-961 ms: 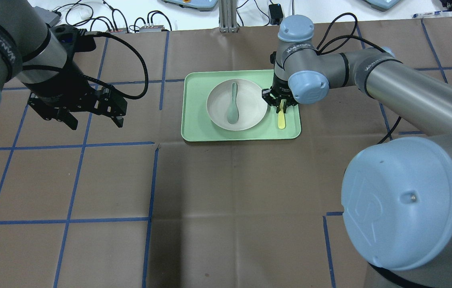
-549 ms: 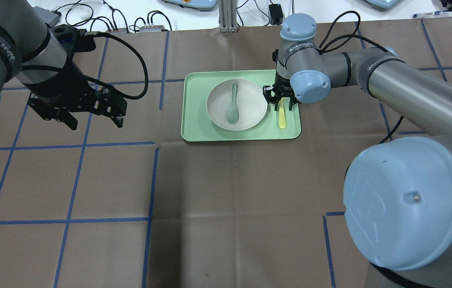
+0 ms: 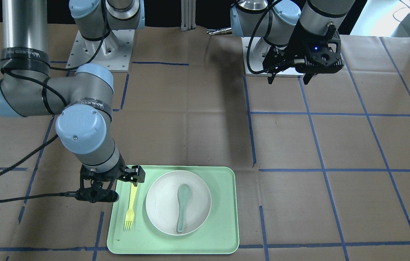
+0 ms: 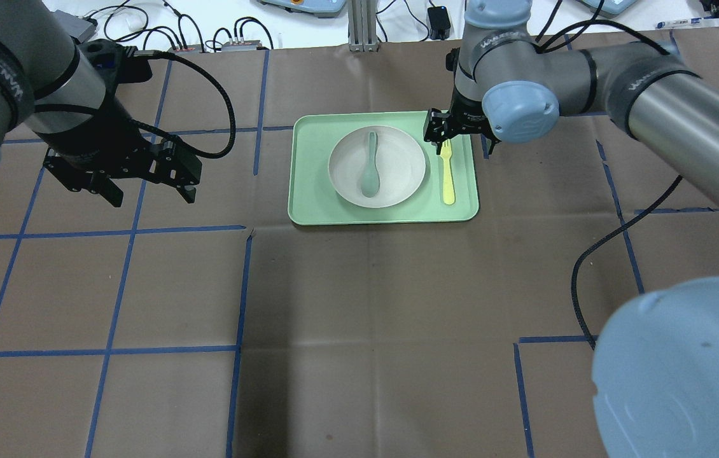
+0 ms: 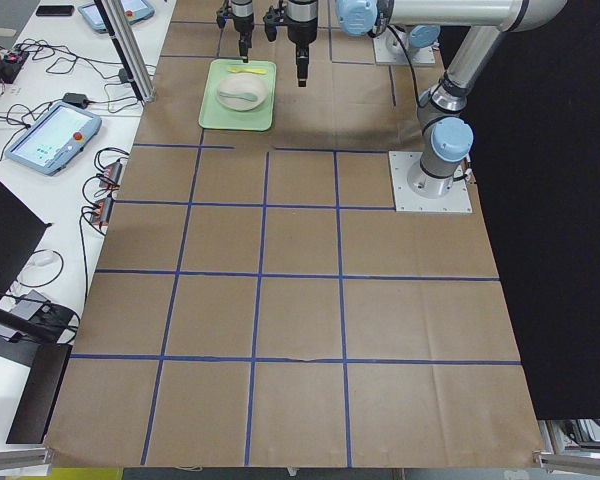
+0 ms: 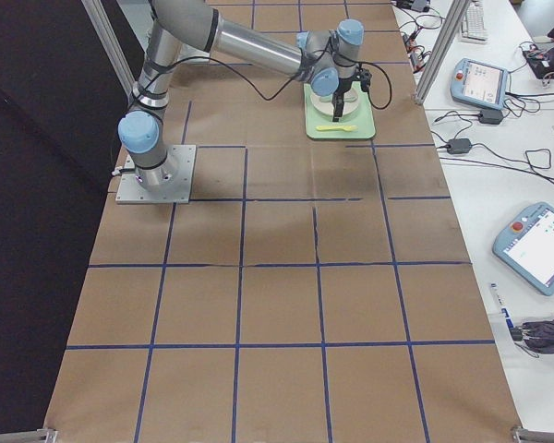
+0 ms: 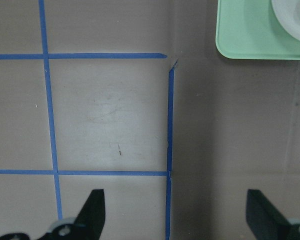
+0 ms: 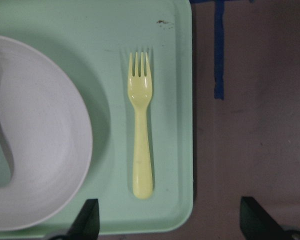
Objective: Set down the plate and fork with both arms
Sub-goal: 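Lower the fork onto the tray and open the right gripper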
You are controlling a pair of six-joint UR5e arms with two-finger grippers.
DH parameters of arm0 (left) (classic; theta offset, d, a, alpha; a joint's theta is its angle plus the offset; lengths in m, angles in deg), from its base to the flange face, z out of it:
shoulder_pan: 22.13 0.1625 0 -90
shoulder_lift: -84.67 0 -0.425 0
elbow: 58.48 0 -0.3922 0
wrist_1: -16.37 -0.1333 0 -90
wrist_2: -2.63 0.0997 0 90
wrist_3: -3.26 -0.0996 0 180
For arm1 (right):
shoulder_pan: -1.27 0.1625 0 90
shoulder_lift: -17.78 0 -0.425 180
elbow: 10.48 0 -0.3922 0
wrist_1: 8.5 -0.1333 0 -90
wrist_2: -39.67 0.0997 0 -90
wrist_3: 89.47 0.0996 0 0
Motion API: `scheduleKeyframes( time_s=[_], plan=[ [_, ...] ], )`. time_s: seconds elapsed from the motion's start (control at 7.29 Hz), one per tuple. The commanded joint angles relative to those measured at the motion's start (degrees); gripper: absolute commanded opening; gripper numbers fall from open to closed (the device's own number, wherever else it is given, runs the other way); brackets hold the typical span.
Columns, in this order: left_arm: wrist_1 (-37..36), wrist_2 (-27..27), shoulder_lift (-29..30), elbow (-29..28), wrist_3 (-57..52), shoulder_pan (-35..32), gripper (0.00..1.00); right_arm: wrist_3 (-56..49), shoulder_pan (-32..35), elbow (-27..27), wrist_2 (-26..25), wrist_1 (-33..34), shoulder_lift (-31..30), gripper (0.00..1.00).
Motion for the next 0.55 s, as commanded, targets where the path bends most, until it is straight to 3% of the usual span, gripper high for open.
scheduleKeyframes(
  time_s=[0.0, 0.27, 0.41],
  plan=[
    [0.0, 0.0, -0.1, 0.0, 0.0, -0.1, 1.00, -5.6, -3.0, -0.6, 0.0, -13.8, -10.5, 1.00],
    [0.1, 0.0, -0.2, 0.1, 0.0, -0.2, 1.00, -8.1, -6.0, -3.4, 0.3, -22.6, -20.6, 1.00],
    [0.1, 0.0, -0.2, 0.1, 0.0, -0.2, 1.00, -9.0, -7.3, -5.5, 0.1, -23.7, -24.6, 1.00]
  ],
)
